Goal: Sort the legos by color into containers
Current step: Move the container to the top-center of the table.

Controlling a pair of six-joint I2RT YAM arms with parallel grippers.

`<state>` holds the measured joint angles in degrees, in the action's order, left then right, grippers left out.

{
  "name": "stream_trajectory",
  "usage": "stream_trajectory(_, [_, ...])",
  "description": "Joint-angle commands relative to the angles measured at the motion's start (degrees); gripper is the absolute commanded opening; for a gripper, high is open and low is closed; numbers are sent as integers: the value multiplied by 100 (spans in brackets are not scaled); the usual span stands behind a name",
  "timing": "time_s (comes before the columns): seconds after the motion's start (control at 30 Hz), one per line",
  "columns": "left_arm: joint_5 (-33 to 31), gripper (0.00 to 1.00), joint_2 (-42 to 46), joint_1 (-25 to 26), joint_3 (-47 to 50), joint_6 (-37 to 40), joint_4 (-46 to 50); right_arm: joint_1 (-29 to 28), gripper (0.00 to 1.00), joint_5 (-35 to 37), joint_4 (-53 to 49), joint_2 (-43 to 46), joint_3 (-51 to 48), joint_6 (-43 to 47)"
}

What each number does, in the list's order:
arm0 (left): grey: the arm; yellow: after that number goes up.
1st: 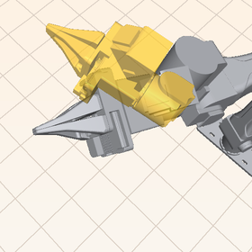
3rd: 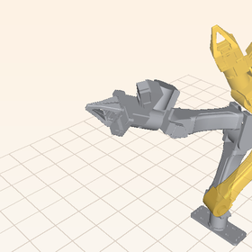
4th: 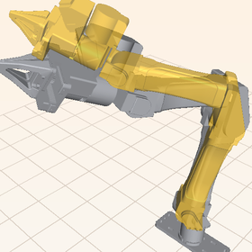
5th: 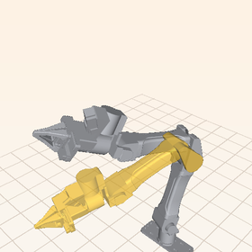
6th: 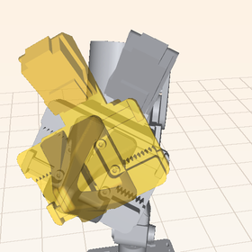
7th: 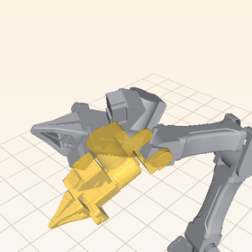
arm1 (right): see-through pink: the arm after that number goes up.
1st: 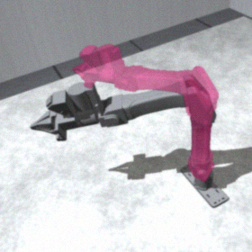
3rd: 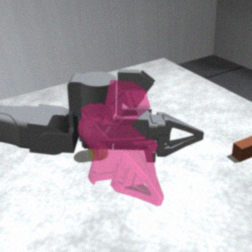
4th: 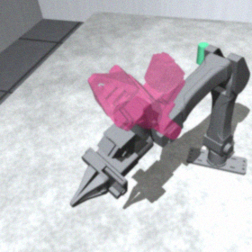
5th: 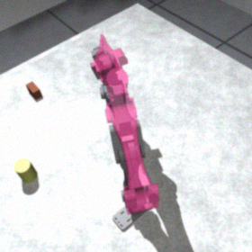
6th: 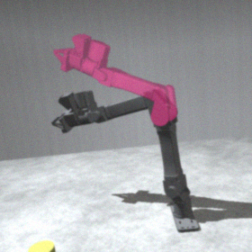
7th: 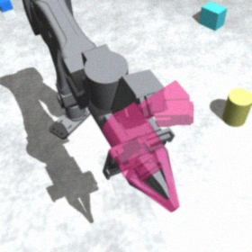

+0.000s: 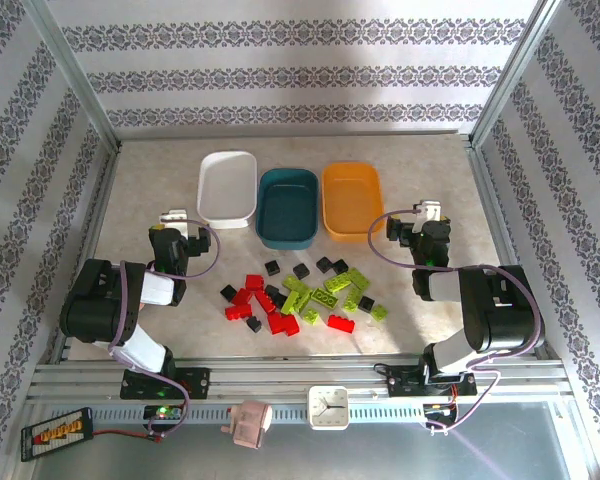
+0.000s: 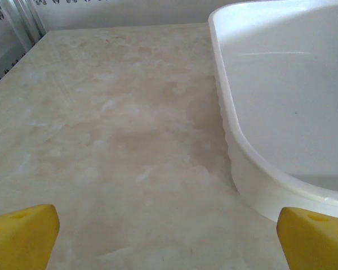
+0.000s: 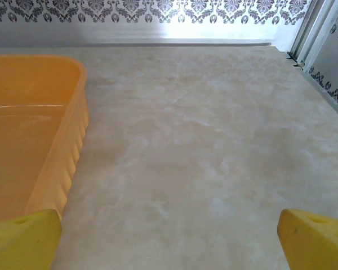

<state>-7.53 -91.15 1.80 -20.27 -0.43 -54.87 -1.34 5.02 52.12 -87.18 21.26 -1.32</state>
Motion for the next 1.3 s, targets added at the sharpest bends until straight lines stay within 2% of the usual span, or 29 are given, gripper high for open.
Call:
stream_trajectory(0.0, [177, 99, -26, -40, -89, 27, -191, 3, 98, -104, 158, -16, 28, -64])
stream_trajectory(0.1, [452, 99, -16, -40, -118, 121, -99, 3, 98, -98, 158, -16, 28, -70])
stream_trajectory(1.27, [459, 99, -21, -40, -124, 117, -113, 3, 98, -98, 158, -10, 28, -64])
